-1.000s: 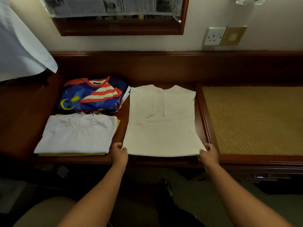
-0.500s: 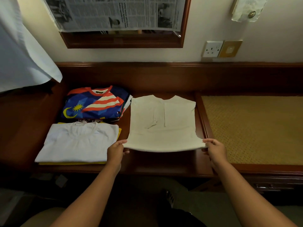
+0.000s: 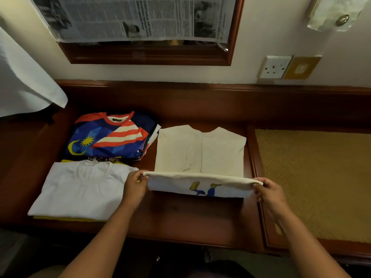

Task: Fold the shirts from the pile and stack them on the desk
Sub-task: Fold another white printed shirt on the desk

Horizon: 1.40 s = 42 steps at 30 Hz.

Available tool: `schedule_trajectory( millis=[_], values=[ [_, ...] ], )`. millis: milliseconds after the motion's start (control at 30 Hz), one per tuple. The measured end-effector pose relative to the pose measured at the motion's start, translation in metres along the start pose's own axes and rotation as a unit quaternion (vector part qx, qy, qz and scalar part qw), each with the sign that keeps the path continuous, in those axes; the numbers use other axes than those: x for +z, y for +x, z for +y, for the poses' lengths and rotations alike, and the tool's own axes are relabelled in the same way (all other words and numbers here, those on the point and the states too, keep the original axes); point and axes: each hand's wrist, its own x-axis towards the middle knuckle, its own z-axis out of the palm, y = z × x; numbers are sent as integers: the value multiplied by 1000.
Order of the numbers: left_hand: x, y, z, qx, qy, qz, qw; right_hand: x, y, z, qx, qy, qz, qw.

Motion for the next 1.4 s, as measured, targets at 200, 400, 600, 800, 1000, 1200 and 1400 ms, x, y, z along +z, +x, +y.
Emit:
schedule_trajectory(
  millis=[200, 400, 600, 800, 1000, 1200, 1400],
  values=[
    [10, 22, 9, -18, -1, -9, 1000, 3, 26, -20, -43, -73, -9, 996],
    [27, 66, 27, -19, 4, 8, 1000, 11, 62, -32, -46, -58, 3, 997],
    [49, 121, 41, -15, -30, -4, 999, 25, 111, -42, -8, -33, 31, 999],
    [69, 170, 49, -25, -34, -10, 999, 37, 158, -58, 7, -48, 53, 997],
    [89, 213, 47, -15, -25, -18, 999, 51, 206, -64, 16, -80, 59, 995],
    [108, 246, 41, -7, 14, -25, 1000, 69, 248, -68, 33, -99, 68, 992],
    [122, 272, 33, -7, 92, -37, 995, 85, 284, -60, 49, -142, 81, 985]
  ],
)
